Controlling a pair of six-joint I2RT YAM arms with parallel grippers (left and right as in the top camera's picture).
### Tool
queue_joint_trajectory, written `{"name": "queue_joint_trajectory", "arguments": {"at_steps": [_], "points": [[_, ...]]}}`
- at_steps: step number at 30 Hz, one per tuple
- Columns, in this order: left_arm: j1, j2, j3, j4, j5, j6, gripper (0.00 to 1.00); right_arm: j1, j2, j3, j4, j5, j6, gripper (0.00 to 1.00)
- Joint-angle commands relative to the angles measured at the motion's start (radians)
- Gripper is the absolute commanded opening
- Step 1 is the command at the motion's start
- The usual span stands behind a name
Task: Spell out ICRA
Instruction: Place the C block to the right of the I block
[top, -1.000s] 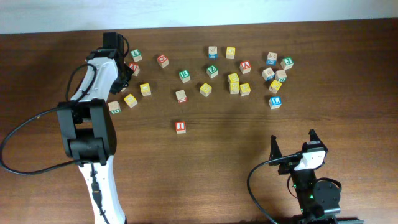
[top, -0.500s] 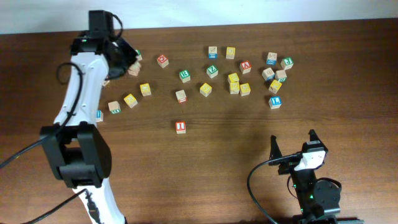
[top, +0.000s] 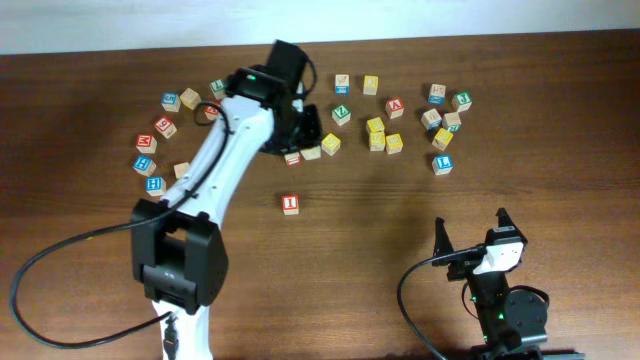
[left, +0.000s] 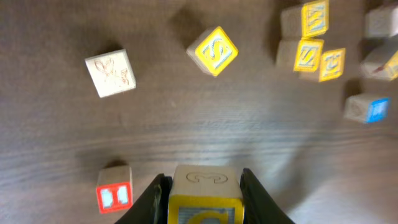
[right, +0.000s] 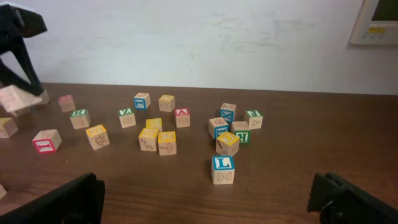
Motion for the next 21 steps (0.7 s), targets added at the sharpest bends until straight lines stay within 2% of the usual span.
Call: {"name": "queue_joint_trajectory", "arguments": {"at_steps": [1,4,7,9,14,20,21], "points": [[-0.047,-0.015,0.003,-0.060,-0.146,0.017,0.25,0.005,-0.006,-0.005,-0.006,0.008,-0.004,0.98],[-0.068,-0.015,-0.022,-0.075,-0.157,0.017,0.27,0.005,-0.006,-0.005,-0.006,0.008,-0.004,0.98],[-0.082,-0.015,-0.090,-0.075,-0.153,0.016,0.23,0.005,-0.007,-0.005,-0.006,0.008,-0.004,0.98],[-0.096,-0.015,-0.139,-0.065,-0.153,0.017,0.28,0.005,-0.006,-0.005,-0.006,0.008,-0.004,0.98],[-0.142,-0.015,-0.200,0.013,-0.138,0.015,0.24,0.005,-0.007,-0.005,-0.006,0.008,-0.004,0.98],[-0.177,-0.015,-0.373,0.209,-0.140,-0.167,0.24,0.005,-0.006,-0.005,-0.006,0.008,-0.004,0.98],[-0.177,-0.015,-0.407,0.242,-0.153,-0.169,0.24,0.005,-0.006,-0.005,-0.006,0.008,-0.004,0.98]]}}
